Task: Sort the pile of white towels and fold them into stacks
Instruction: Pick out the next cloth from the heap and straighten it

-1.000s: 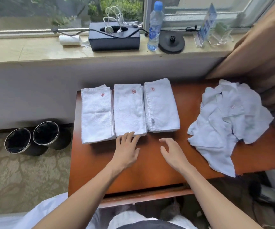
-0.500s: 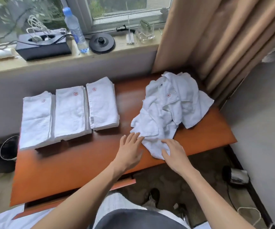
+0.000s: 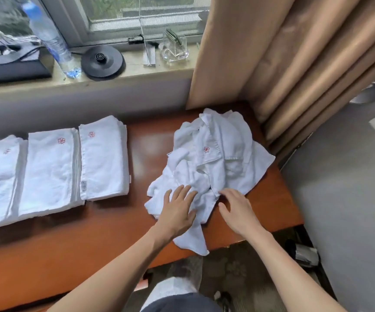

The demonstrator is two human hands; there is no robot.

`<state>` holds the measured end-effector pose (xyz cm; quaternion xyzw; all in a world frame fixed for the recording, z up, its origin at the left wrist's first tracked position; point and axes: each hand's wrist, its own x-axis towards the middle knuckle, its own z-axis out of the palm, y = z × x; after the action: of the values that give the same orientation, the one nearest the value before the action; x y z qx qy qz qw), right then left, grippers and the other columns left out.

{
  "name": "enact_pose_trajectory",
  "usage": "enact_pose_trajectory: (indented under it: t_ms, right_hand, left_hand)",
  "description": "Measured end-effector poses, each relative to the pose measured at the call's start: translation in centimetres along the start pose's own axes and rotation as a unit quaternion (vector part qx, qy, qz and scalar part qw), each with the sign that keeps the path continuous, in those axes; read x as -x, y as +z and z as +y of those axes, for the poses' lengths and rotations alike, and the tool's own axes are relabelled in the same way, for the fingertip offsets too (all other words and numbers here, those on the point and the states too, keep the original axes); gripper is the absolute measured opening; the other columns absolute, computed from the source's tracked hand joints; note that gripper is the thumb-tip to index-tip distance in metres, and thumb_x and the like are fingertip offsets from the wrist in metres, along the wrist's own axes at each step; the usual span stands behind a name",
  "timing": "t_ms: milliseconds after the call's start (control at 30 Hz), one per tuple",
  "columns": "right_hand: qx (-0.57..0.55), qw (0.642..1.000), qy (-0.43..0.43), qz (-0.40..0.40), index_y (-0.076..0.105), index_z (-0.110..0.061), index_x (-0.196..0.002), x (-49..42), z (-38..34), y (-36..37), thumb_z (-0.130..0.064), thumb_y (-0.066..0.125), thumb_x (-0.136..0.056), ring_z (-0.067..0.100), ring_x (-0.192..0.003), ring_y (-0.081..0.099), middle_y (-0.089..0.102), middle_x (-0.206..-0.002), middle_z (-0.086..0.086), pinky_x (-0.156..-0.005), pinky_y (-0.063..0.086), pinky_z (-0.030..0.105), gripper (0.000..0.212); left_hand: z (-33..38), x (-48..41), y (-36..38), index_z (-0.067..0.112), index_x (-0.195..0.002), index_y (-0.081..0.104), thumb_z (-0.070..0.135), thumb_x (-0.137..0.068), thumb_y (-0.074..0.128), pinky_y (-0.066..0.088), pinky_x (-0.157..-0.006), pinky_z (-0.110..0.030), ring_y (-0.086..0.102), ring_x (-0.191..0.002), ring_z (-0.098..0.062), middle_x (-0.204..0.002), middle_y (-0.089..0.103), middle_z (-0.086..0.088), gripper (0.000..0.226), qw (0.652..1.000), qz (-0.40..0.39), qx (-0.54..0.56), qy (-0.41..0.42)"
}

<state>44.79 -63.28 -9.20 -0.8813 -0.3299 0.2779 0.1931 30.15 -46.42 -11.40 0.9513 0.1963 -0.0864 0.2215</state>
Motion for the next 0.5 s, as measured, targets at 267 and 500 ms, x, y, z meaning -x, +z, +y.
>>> enact_pose_trajectory:
  t_ms: [267,500]
  right_hand:
    - [-0.002,1.000,-0.017,-0.024,0.052,-0.021,-0.145,-7.6,0.1,-4.2,-0.026,0.054,-0.103,0.017,-0.137,0.046,0.052,-0.147,-0.003,-0.118,0.035,0.038,0.043]
    - [-0.006,0.999,-0.012,-0.032,0.054,-0.024,-0.142,-9.6,2.8,-8.0,-0.026,0.054,-0.102,0.012,-0.135,0.046,0.053,-0.141,-0.012,-0.116,0.036,0.034,0.040]
  left_hand:
    - [0.0,-10.8,-1.1,0.021,-0.153,0.038,0.038,-0.101,0.052,0.009,-0.124,-0.046,0.019,-0.154,-0.022,-0.165,0.027,-0.003,0.057,0.996,0.017,0.072,-0.051]
    - [2.2,-16.2,-1.2,0.016,-0.151,0.039,0.036,-0.095,0.061,0.023,-0.114,-0.044,0.031,-0.145,-0.029,-0.157,0.032,-0.011,0.063,0.988,0.019,0.120,-0.092]
